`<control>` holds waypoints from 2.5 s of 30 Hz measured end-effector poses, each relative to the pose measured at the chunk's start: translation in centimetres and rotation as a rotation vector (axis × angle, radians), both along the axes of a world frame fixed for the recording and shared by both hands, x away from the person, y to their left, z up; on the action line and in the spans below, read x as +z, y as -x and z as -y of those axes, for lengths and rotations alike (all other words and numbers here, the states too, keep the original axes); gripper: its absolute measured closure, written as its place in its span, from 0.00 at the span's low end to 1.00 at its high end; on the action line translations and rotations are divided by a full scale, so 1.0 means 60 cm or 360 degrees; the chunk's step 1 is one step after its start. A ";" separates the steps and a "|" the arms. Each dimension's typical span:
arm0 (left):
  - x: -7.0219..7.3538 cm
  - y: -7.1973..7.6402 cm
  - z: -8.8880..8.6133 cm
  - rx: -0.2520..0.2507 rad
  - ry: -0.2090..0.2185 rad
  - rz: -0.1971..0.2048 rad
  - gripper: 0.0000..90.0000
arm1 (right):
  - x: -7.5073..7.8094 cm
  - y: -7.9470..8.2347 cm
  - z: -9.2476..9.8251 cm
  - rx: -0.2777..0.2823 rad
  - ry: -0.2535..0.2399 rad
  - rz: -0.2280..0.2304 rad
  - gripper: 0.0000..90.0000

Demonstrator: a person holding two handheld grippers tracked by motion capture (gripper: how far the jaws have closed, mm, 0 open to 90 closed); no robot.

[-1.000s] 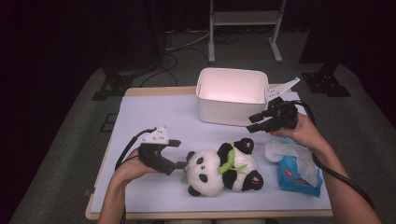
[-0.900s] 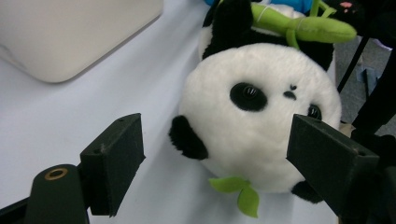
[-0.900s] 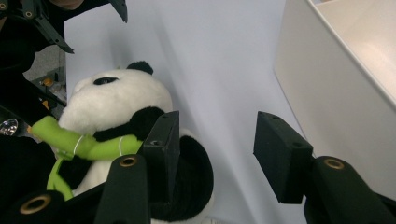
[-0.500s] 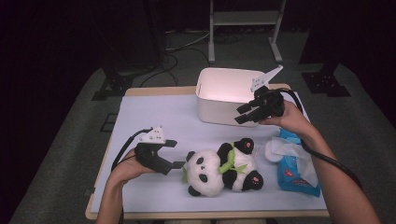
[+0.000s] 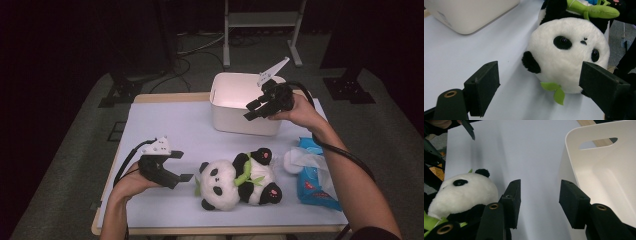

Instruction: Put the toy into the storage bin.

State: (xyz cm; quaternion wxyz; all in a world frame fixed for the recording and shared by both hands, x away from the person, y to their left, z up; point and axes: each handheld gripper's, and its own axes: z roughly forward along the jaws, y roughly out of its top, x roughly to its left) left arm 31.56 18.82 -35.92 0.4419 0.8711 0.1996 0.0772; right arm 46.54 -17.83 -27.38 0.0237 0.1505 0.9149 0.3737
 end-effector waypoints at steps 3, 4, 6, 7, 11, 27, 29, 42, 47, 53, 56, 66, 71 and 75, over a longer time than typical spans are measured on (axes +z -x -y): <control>0.000 0.001 -0.004 -0.0002 0.0007 0.0004 0.17 | -0.005 -0.013 -0.007 0.0005 0.0007 -0.0009 0.57; 0.000 0.001 -0.005 0.0004 0.0008 0.0003 0.17 | -0.007 -0.017 -0.009 0.0005 0.0018 -0.0017 0.57; 0.000 0.002 -0.007 0.0008 0.0015 0.0003 0.17 | -0.013 -0.024 -0.013 0.0010 0.0030 -0.0014 0.58; 0.000 0.002 -0.009 0.0008 0.0018 0.0002 0.17 | -0.015 -0.028 -0.014 0.0003 0.0031 -0.0025 0.58; -0.002 0.002 -0.011 0.0021 0.0032 -0.0007 0.17 | -0.019 -0.038 -0.015 -0.0001 0.0040 -0.0020 0.61; -0.009 -0.001 -0.020 0.0041 0.0047 -0.0041 0.17 | -0.052 -0.089 -0.027 -0.0043 0.0158 -0.0045 0.78; -0.010 -0.001 -0.020 0.0039 0.0051 -0.0046 0.17 | -0.057 -0.092 -0.030 -0.0030 0.0179 -0.0060 0.84; -0.012 -0.003 -0.025 0.0038 0.0072 -0.0060 0.17 | -0.068 -0.101 -0.035 -0.0041 0.0182 -0.0101 0.92; -0.013 -0.004 -0.025 0.0034 0.0073 -0.0064 0.17 | -0.071 -0.101 -0.039 -0.0004 0.0195 -0.0068 0.94; -0.012 -0.006 -0.025 0.0037 0.0077 -0.0065 0.17 | -0.070 -0.095 -0.041 0.0021 0.0203 -0.0040 0.95; -0.011 -0.005 -0.023 0.0025 0.0083 -0.0064 0.17 | -0.068 -0.089 -0.046 0.0050 0.0214 -0.0040 0.96; -0.011 -0.004 -0.018 0.0008 0.0077 -0.0065 0.17 | -0.068 -0.059 -0.054 0.0127 0.0211 -0.0046 0.96; -0.011 -0.003 -0.009 -0.0023 0.0073 -0.0068 0.17 | -0.067 -0.040 -0.055 0.0173 0.0227 -0.0040 0.96; -0.014 -0.003 -0.002 -0.0040 0.0069 -0.0077 0.17 | -0.067 -0.024 -0.056 0.0198 0.0235 -0.0034 0.96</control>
